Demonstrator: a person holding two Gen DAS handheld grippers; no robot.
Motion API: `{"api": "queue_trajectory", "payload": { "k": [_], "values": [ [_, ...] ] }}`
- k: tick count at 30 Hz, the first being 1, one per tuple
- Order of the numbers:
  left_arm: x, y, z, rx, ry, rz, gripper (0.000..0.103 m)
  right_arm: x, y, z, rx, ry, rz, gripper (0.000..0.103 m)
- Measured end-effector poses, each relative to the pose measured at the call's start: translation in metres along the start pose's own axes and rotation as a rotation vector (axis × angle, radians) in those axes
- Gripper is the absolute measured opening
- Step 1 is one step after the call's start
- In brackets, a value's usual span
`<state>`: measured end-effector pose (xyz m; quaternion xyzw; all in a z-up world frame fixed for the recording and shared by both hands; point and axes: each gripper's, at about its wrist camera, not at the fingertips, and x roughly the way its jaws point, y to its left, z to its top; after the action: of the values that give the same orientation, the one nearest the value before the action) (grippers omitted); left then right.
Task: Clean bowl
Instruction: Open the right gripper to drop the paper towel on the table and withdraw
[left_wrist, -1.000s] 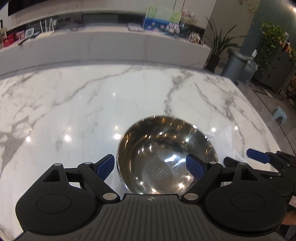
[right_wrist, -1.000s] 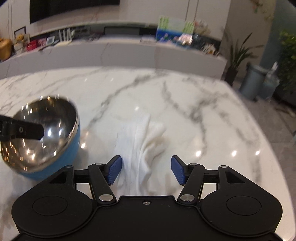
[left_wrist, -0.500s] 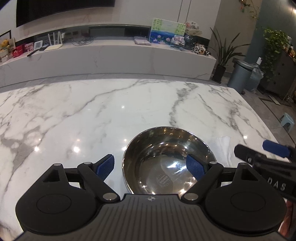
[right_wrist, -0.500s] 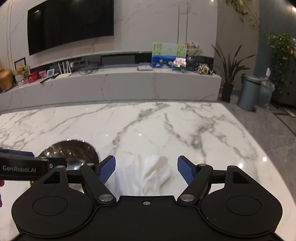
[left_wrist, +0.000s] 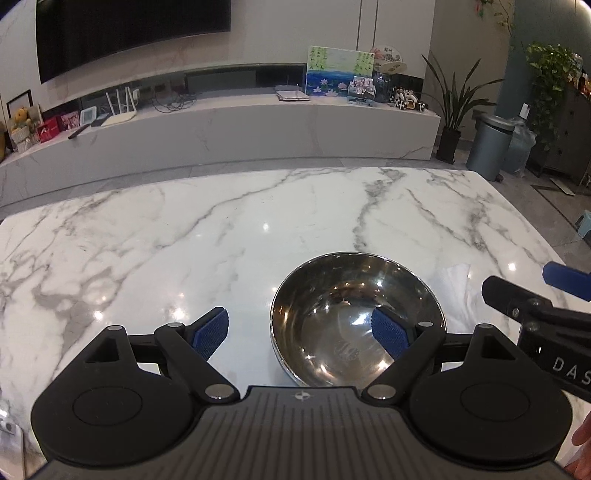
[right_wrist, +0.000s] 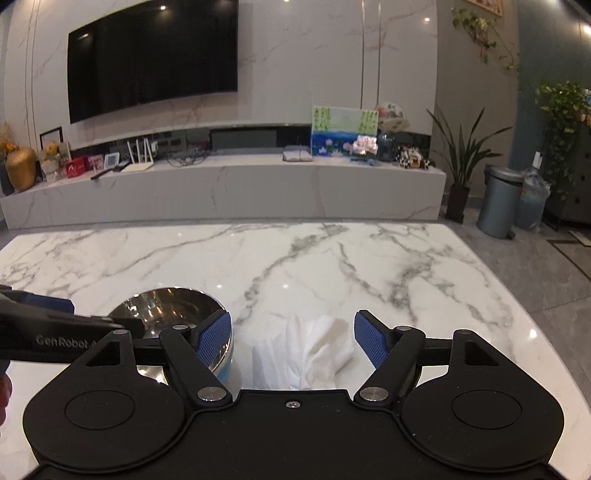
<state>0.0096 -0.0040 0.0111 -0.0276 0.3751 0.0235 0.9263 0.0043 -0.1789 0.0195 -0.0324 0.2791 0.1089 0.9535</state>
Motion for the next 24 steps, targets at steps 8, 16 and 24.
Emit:
{"api": "queue_trajectory", "payload": {
  "k": [8,16,24],
  "values": [
    [-0.01,-0.009,-0.007,0.063,-0.038,0.062,0.085,0.0,0.005,-0.004,-0.009,0.002,-0.001,0.072],
    [-0.011,-0.009,-0.006,0.06,-0.033,0.035,0.085,0.006,0.001,-0.004,0.004,0.009,-0.003,0.072],
    [-0.009,-0.011,-0.004,0.064,-0.036,0.044,0.085,0.009,0.001,-0.004,0.008,0.014,0.004,0.072]
  ]
}}
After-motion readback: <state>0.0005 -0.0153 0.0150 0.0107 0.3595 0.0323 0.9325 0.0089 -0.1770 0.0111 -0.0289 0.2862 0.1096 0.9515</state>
